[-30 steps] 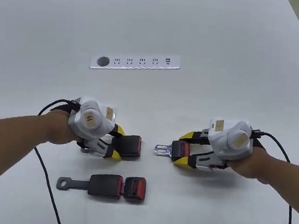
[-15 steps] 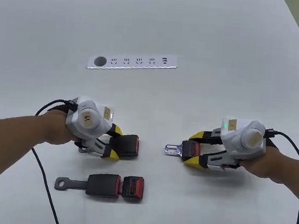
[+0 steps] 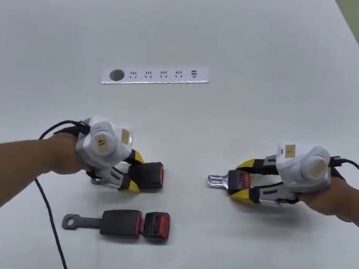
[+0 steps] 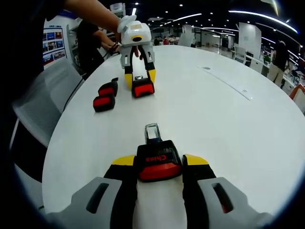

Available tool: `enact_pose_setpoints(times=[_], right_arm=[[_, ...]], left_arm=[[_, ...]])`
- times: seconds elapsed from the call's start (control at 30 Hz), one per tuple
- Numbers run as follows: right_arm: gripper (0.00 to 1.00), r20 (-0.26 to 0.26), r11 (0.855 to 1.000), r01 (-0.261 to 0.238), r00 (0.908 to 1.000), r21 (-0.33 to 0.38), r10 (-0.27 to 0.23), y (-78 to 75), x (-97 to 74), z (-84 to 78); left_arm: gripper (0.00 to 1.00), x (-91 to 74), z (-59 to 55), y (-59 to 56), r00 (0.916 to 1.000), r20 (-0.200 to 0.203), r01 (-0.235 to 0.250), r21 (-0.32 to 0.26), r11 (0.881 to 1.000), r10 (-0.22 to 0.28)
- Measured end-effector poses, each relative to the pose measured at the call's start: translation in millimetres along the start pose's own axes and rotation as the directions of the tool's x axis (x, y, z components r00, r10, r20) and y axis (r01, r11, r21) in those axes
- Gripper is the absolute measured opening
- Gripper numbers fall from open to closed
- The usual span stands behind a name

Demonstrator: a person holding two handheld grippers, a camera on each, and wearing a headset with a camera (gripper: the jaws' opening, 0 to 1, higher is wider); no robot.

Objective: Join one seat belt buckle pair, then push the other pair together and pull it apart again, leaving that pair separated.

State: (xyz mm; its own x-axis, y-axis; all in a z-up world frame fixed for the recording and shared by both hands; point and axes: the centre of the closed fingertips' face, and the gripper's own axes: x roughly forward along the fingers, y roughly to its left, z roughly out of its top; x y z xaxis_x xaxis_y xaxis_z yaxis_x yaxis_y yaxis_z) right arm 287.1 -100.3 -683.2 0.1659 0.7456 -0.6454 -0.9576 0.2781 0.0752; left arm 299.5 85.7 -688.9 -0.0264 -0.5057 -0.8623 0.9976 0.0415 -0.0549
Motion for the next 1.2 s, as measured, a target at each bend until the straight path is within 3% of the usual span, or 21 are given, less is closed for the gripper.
enact_pose_setpoints(times=[0.37,0.53,0.77,0.87,0.93,1.0,1.07,1.17,1.2], right_arm=[[0.35,-0.002,1.0,0.006,1.0,0.005,-0.006,-0.5,-3.4,-1.2],[0.35,-0.01,1.0,0.003,0.9999,0.007,-0.003,-0.4,-3.3,-1.1],[0.36,-0.048,1.0,0.024,0.9986,0.005,-0.023,-2.4,-0.2,-3.3],[0.42,-0.089,0.997,0.073,0.9935,0.02,-0.071,-7.5,-1.3,-7.5],[0.52,-0.05,0.986,0.106,0.9937,0.129,-0.101,-5.7,-0.1,-2.2],[0.6,-0.027,0.979,0.149,0.9889,0.137,-0.146,-11.3,-2.2,0.7],[0.64,0.003,0.966,0.193,0.9806,0.173,-0.196,-14.2,-6.9,5.0],[0.67,-0.013,0.947,0.274,0.961,0.17,-0.276,-22.6,-13.7,2.9],[0.69,0.005,0.937,0.29,0.9551,0.197,-0.296,-24.2,-14.8,5.3]], left_arm=[[0.34,0.5,-1.3,1.2,1.0,-0.008,-0.003,-0.008,1.0,0.003],[0.34,0.6,-1.1,1.8,1.0,-0.001,-0.005,-0.038,0.999,0.005],[0.36,1.9,0.0,-0.2,0.9995,-0.031,-0.006,-0.041,0.999,0.004],[0.44,2.3,2.6,-6.3,0.999,-0.043,0.006,-0.046,0.999,-0.008],[0.56,0.6,-1.8,-8.3,0.9978,-0.066,-0.003,-0.05,0.999,-0.001],[0.69,-2.5,-3.7,-8.4,0.9976,-0.067,-0.018,-0.073,0.997,0.013],[0.72,-7.5,-1.4,-9.1,0.9988,-0.038,-0.035,-0.13,0.991,0.03],[0.75,-12.7,-6.0,-2.1,0.9973,-0.008,-0.073,-0.177,0.981,0.072],[0.77,-17.7,-3.3,-3.7,0.9961,0.01,-0.084,-0.198,0.977,0.087]])
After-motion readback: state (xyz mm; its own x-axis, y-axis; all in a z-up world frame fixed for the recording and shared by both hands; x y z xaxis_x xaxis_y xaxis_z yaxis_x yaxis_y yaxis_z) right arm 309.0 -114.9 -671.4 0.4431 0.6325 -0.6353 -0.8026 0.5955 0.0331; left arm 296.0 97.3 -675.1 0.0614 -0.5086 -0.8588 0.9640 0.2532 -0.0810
